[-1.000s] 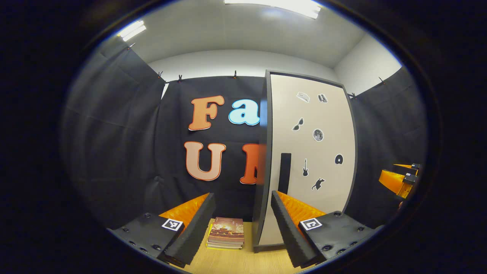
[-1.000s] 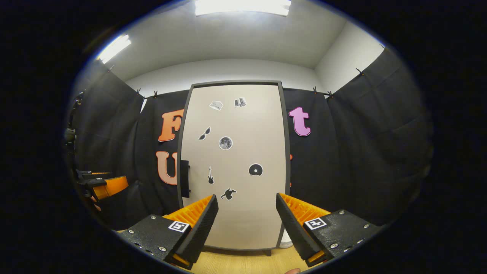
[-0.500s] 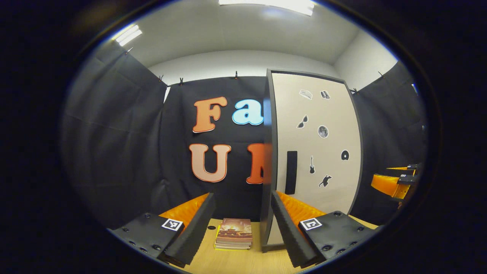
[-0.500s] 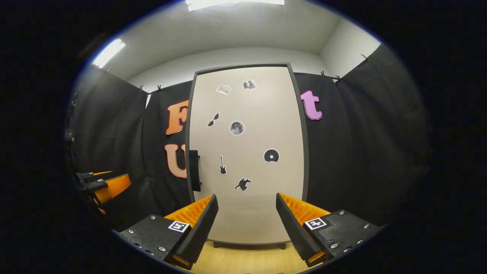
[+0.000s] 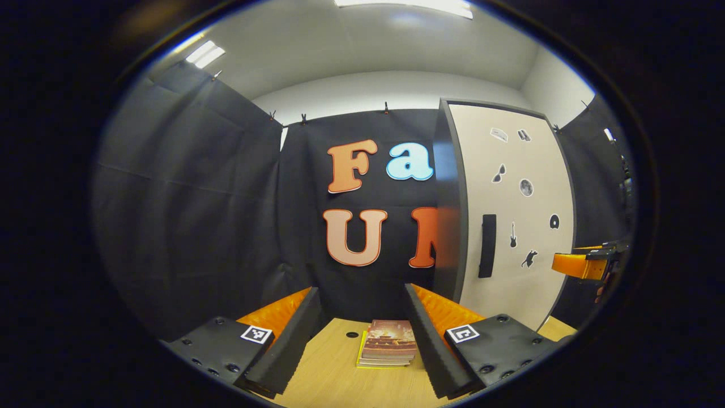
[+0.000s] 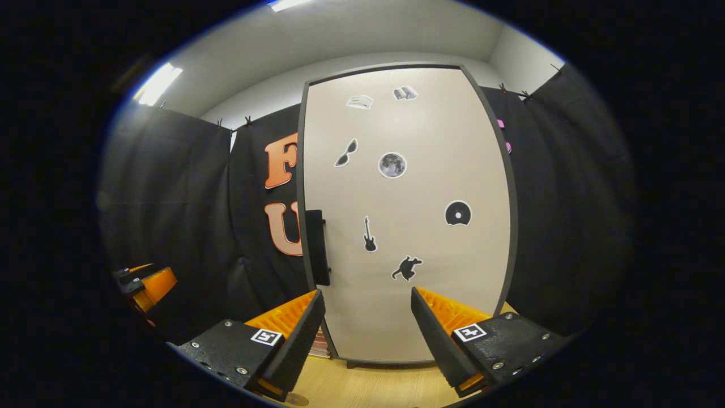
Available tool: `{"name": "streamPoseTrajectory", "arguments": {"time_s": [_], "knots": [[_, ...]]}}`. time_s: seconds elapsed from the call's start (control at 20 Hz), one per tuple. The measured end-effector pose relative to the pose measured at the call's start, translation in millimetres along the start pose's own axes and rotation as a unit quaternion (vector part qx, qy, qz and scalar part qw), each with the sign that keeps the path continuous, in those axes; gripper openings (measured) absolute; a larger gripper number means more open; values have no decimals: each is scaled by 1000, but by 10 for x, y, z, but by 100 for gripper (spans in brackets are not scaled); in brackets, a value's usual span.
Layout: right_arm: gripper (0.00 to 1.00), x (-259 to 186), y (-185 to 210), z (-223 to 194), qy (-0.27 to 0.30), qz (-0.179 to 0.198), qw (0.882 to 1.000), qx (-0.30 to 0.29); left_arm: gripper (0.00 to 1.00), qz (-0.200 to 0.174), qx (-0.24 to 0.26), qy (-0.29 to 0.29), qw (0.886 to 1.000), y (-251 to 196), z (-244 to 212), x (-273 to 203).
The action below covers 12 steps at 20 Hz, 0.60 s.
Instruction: Open the cabinet door with the right hand, grasp the bottle in the cabinet with the left hand and place it on the coaster, then close the cabinet door with the right hand.
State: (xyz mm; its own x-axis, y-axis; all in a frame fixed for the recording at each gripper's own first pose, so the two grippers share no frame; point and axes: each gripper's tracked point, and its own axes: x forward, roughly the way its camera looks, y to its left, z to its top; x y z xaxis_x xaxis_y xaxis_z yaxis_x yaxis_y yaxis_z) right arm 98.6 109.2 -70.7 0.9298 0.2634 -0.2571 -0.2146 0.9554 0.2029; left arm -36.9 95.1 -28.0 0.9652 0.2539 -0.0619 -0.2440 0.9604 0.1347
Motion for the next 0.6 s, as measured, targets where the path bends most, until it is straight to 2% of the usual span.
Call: {"name": "streamPoseTrajectory", "arguments": {"time_s": [0.3, 0.55, 0.6], "knots": [[94, 486, 371, 73, 13, 15, 999, -34, 96, 41, -3, 9, 999, 405, -96, -65], [90, 859, 563, 124, 23, 12, 999, -43, 96, 72, -5, 22, 997, 696, -211, -142], [93, 928, 596, 128, 25, 11, 999, -43, 96, 77, -5, 24, 997, 739, -234, -149]]}}
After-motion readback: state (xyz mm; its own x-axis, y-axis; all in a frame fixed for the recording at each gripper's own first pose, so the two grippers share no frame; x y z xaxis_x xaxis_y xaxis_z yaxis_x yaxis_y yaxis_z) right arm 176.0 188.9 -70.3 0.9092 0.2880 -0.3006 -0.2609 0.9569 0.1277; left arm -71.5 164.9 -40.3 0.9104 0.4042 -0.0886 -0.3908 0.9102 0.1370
